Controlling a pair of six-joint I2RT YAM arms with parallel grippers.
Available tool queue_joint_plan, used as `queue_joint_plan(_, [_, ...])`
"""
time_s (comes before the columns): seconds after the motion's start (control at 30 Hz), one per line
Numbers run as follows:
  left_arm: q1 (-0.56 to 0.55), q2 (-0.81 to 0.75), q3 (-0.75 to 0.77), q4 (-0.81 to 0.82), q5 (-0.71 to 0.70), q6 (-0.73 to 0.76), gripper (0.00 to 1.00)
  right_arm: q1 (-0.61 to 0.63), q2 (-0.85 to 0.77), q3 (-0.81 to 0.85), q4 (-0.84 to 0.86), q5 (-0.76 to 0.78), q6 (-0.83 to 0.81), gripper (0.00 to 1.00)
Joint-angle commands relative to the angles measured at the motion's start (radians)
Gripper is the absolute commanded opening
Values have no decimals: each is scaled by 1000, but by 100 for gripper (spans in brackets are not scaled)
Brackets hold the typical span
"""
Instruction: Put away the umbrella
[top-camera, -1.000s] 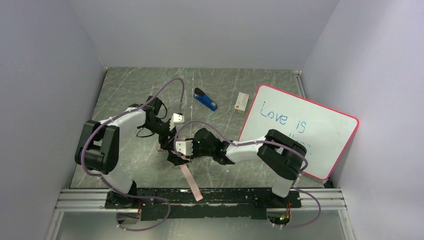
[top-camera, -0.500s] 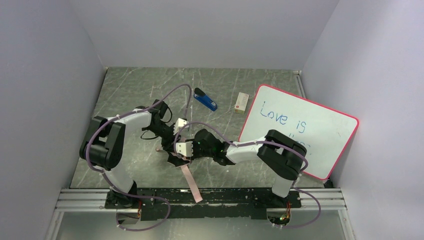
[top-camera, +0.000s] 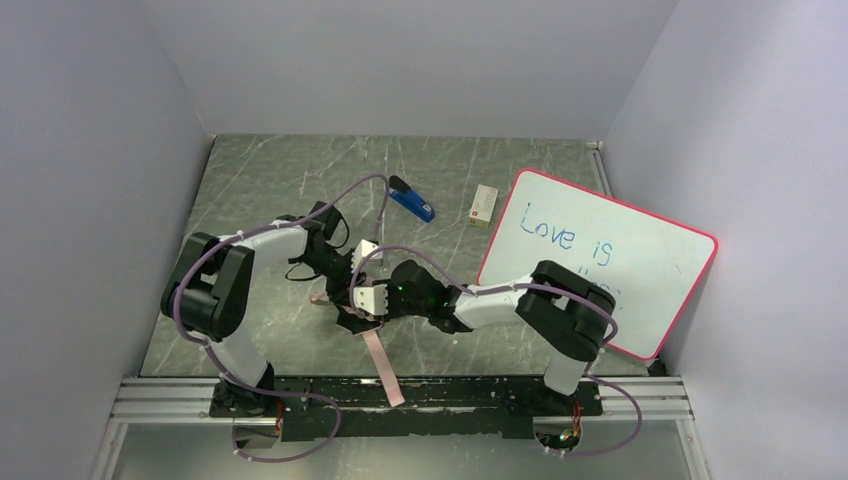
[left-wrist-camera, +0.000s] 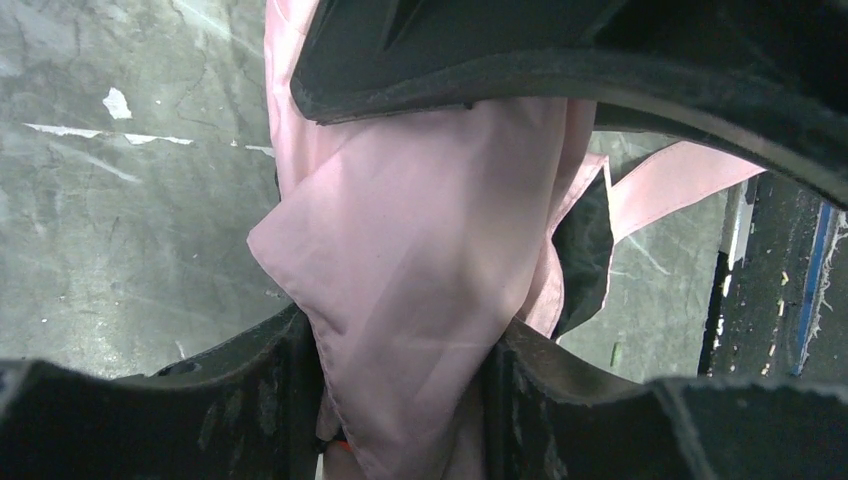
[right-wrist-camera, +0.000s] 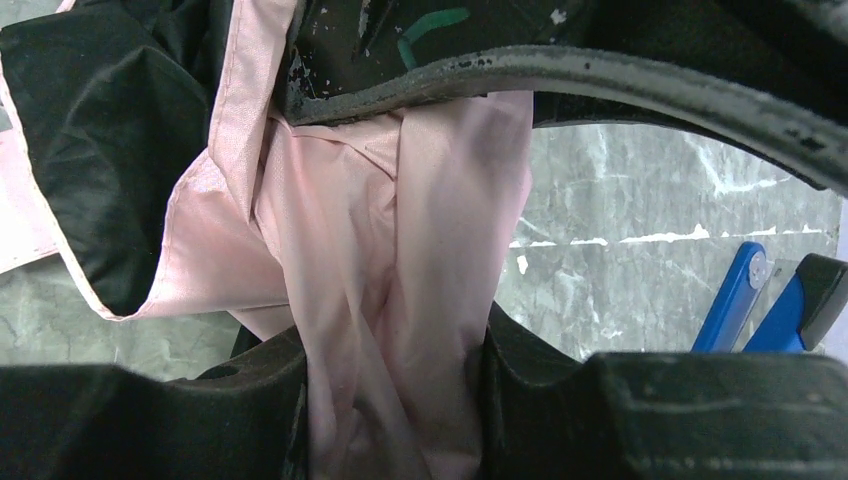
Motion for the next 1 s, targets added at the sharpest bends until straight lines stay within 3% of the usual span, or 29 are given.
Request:
queue_joint_plan(0.0, [-26, 74, -46, 60, -153, -54, 5, 10, -48, -46, -24, -5, 68, 27])
queue_joint_plan(0.13, [-26, 88, -38, 89, -202, -91, 5, 12, -156, -96, 38, 2, 157, 54])
queue_joint_plan(0.23, [-26, 91, -29, 103, -219, -113, 5, 13, -267, -154, 92, 28, 276, 62])
queue_joint_plan(0.43, [-17, 82, -23, 143, -271, -168, 5, 20, -492, -261, 85, 183, 675, 64])
queue_joint_plan(0.6, [-5, 86, -14, 161, -324, -221, 5, 27, -608, -273, -81, 215, 977, 60])
queue_joint_plan(0.67, [1, 87, -10, 166, -346, -238, 5, 46, -596, -241, -150, 213, 1040, 62])
queue_joint_plan(0.77, [8, 79, -9, 175, -361, -262, 5, 148, -548, -242, -106, 315, 1113, 66])
queue_joint_plan(0.97, [10, 71, -14, 185, -375, -281, 5, 288, -315, -152, -73, 452, 1251, 71])
